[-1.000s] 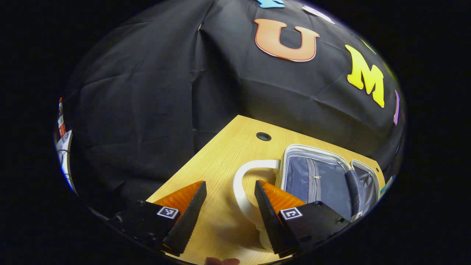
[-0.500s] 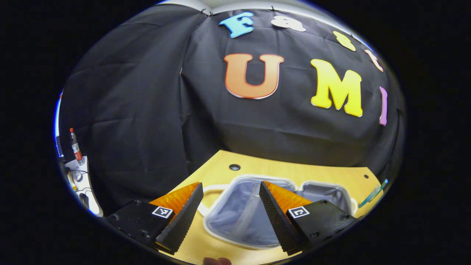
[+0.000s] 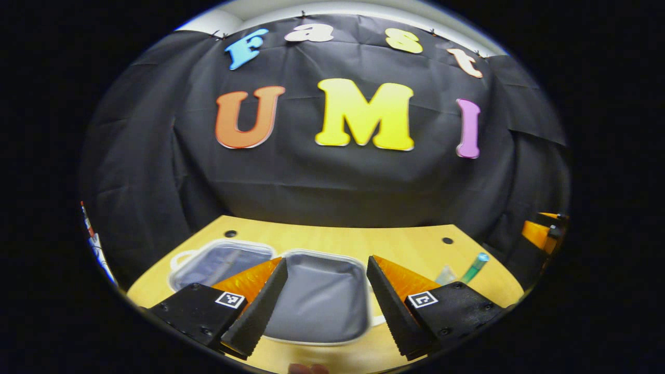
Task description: First open the suitcase, pack the skin care products into it, and then close the suitcase.
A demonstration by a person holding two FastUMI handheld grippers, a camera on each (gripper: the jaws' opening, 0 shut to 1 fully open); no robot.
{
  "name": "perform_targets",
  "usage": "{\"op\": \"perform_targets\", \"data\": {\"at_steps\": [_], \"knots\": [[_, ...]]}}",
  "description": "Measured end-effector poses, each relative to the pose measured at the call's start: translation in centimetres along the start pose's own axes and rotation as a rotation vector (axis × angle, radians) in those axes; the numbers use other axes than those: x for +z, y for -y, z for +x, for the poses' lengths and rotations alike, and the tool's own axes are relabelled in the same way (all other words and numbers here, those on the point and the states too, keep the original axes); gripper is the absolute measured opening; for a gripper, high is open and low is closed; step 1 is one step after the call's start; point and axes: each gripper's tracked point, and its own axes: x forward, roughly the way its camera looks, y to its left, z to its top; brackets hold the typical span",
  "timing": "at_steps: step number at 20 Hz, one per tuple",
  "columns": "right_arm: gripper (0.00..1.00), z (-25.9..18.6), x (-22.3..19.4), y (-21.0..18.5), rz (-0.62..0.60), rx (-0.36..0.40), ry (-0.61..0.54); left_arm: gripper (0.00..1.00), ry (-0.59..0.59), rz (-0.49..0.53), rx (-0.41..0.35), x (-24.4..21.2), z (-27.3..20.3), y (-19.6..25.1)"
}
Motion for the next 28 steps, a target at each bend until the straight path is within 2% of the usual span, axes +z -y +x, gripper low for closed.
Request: {"op": "perform_targets", "data": {"at_steps": [4, 7, 10, 18, 22, 23, 24, 25, 26, 27, 28], "knots": [[0.8, -0.6, -1.7, 3.0, -0.016, 0.0, -0.032, 0.98, -0.058, -0.026, -0.094, -3.7, 0.4, 8.1], [0.8, -1.1, -2.6, 5.8, -0.051, -0.002, -0.058, 0.98, -0.114, -0.003, -0.151, -7.6, 1.9, 13.4], [0.8, -1.3, -3.8, 7.5, -0.065, -0.011, -0.087, 0.98, -0.156, 0.007, -0.181, -10.4, 4.1, 16.2], [0.8, -2.2, -7.8, 11.6, -0.067, -0.067, -0.204, 0.99, -0.26, 0.013, -0.15, -17.2, 10.8, 17.6], [0.8, -1.6, -8.3, 12.1, -0.055, -0.073, -0.225, 1.0, -0.295, 0.044, -0.162, -18.9, 13.0, 17.9], [0.8, -1.3, -8.3, 11.7, -0.048, -0.063, -0.227, 0.92, -0.301, 0.045, -0.161, -19.2, 13.4, 17.8], [0.81, -1.1, -8.4, 11.4, -0.045, -0.053, -0.229, 0.89, -0.305, 0.041, -0.163, -19.4, 13.6, 18.0], [0.8, -0.8, -8.4, 11.1, -0.046, -0.047, -0.23, 0.9, -0.312, 0.04, -0.155, -19.5, 13.7, 17.9], [0.8, -0.3, -8.4, 11.0, -0.044, -0.039, -0.232, 0.8, -0.318, 0.035, -0.151, -19.6, 13.9, 17.8], [0.8, -0.1, -8.3, 10.8, -0.042, -0.033, -0.231, 0.81, -0.324, 0.03, -0.148, -19.8, 13.9, 17.7], [0.81, 0.1, -8.2, 10.7, -0.041, -0.03, -0.23, 0.7, -0.331, 0.029, -0.145, -19.9, 13.9, 17.6]]}}
